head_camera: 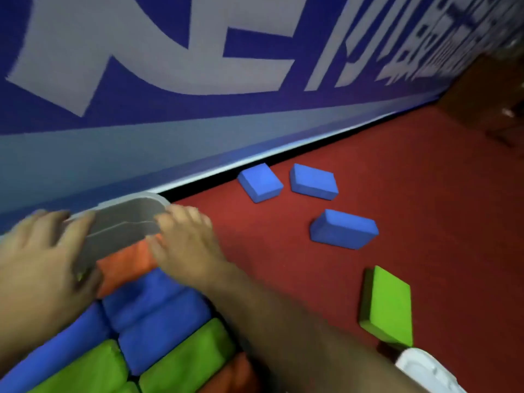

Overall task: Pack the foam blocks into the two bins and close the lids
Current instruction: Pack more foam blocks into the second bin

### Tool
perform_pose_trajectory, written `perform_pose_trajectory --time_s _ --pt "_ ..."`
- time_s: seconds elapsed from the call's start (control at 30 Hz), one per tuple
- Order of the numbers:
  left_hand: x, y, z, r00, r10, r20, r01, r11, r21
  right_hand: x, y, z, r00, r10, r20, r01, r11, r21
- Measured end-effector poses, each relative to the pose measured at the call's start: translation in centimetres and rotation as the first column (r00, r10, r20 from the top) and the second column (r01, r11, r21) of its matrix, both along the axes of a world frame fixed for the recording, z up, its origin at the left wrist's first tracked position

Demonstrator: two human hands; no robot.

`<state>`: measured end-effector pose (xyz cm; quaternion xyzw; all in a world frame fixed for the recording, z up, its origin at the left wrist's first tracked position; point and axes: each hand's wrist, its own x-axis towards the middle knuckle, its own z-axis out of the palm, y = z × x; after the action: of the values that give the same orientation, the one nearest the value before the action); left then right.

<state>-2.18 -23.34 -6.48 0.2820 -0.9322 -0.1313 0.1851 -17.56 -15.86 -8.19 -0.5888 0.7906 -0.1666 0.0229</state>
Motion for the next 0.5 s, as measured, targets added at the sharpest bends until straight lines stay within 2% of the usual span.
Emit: perform_pose_trajectory --time_s 0.03,0.1,0.13,0.27,0.4,0.5 --pt "-3.1 0.5 0.6 0.996 0.088 0.014 -0.088 0.996 0.007 -3.3 0.7 0.4 0.999 -0.025 0.037 0.026 0.999 -0.033" --pt "-9.1 2.0 1.1 0.995 0.025 0.092 -0.019 0.998 -0.060 -10.9 4.2 1.8 0.984 -0.152 -0.093 0.136 0.978 -0.158" --pt "-13.5 3.7 1.5 0.995 -0.052 0.089 0.057 0.997 -0.054 -15.0 5.1 0.4 0.971 -0.208 -0.118 0.190 0.971 -0.144" --pt "-25.4 8.4 -3.6 0.961 -0.200 0.189 0.211 0.977 -0.041 -28.4 9.8 -4.4 0.927 -0.315 -0.204 0.347 0.927 0.145" --pt "-32.0 11.2 -9.2 0.893 -0.255 0.370 0.284 0.959 -0.026 -39.2 15.9 -9.8 0.854 -0.402 -0.329 0.509 0.776 0.372" --pt "-35.7 12.1 -12.0 0.861 -0.298 0.412 0.320 0.947 0.016 -44.3 17.8 -13.9 0.846 -0.417 -0.331 0.533 0.680 0.504"
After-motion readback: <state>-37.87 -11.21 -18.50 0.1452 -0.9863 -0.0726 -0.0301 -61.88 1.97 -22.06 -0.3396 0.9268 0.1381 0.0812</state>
